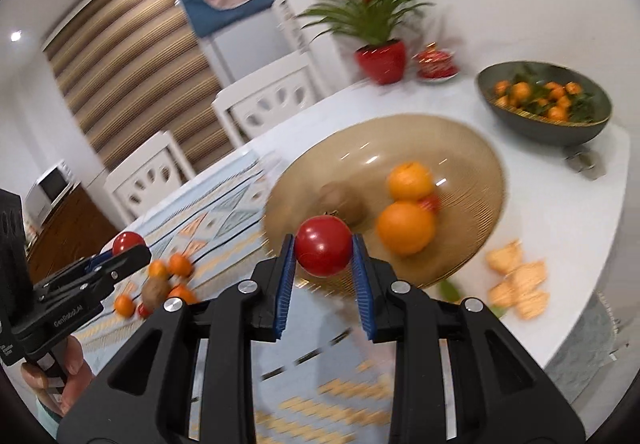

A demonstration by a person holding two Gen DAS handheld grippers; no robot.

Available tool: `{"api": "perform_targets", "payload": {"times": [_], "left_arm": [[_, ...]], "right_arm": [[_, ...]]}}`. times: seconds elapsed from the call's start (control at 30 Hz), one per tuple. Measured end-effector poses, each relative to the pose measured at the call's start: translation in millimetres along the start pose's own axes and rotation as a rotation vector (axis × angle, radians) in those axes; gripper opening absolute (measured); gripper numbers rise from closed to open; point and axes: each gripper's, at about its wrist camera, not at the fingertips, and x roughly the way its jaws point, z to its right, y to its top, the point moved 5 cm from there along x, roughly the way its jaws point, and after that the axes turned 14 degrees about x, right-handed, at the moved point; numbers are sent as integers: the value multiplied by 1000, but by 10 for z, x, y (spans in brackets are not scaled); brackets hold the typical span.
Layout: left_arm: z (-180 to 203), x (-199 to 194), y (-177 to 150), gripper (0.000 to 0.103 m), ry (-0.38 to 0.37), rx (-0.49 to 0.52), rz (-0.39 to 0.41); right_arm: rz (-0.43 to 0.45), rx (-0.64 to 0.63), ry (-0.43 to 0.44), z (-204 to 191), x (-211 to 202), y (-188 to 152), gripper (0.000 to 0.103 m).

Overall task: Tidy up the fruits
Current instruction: 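Carry both cherry tomatoes over the amber bowl with both grippers, then open both grippers to drop the cherry tomatoes into the amber bowl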

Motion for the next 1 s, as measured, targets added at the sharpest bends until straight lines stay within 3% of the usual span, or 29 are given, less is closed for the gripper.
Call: {"api": "perform_targets", "payload": {"times": [0.17,0.4,1.0], "left_arm": [[287,245,283,32,-32,37,4],[533,579,491,32,-71,61,-14],[755,1097,426,32,-135,71,-93]], "right_arm": [[33,31,-27,245,-22,249,29],[20,56,-59,455,121,352,29],[-38,59,-104,595,404,281,29]]}}
